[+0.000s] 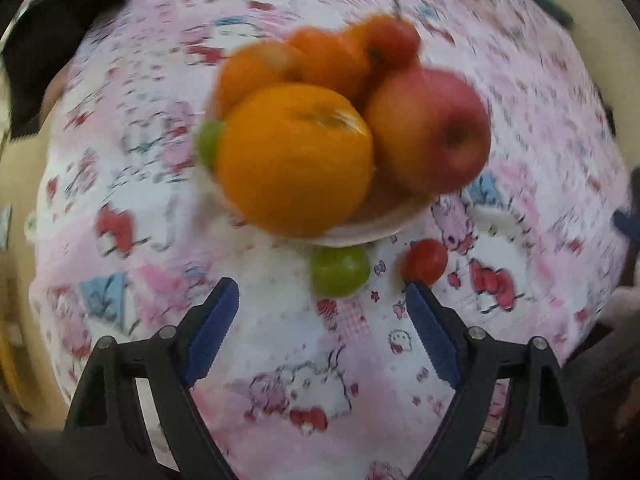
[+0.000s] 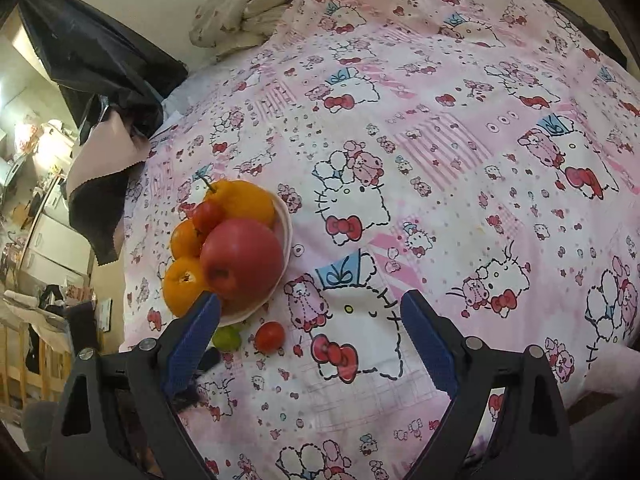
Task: Organize fruits
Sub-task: 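Grasp the green lime beside the plate with the left tool while the right tool approaches a cherry tomato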
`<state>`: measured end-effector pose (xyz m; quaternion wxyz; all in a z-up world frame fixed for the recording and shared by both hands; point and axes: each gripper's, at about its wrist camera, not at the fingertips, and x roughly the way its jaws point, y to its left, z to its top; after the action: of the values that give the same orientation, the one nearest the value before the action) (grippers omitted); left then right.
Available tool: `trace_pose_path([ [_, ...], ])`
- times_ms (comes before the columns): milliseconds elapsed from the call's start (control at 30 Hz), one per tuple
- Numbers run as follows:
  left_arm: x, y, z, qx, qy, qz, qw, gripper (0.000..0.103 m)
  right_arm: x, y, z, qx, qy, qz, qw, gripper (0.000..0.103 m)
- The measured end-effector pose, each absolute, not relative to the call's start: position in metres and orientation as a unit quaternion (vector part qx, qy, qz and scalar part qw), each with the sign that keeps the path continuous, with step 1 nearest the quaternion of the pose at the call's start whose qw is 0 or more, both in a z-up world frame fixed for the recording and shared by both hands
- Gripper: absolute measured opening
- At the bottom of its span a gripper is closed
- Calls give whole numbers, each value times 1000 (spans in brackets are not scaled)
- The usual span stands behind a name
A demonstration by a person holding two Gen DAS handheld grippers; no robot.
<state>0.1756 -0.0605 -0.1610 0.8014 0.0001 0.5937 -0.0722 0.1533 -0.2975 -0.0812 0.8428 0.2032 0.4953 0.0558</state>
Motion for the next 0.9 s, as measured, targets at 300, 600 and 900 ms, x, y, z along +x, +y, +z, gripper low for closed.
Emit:
trace_pose_path([
  [300, 182, -74, -180, 9, 608, -77, 790, 50, 156, -299, -85, 207, 501, 57, 838, 94],
  [600, 183, -67, -177, 4, 603, -78, 794, 31, 159, -290, -84, 201, 502, 64, 839, 94],
  [900, 171, -57, -156, -20, 596, -80, 799, 30, 160, -290, -84, 204, 499, 64, 840, 94],
])
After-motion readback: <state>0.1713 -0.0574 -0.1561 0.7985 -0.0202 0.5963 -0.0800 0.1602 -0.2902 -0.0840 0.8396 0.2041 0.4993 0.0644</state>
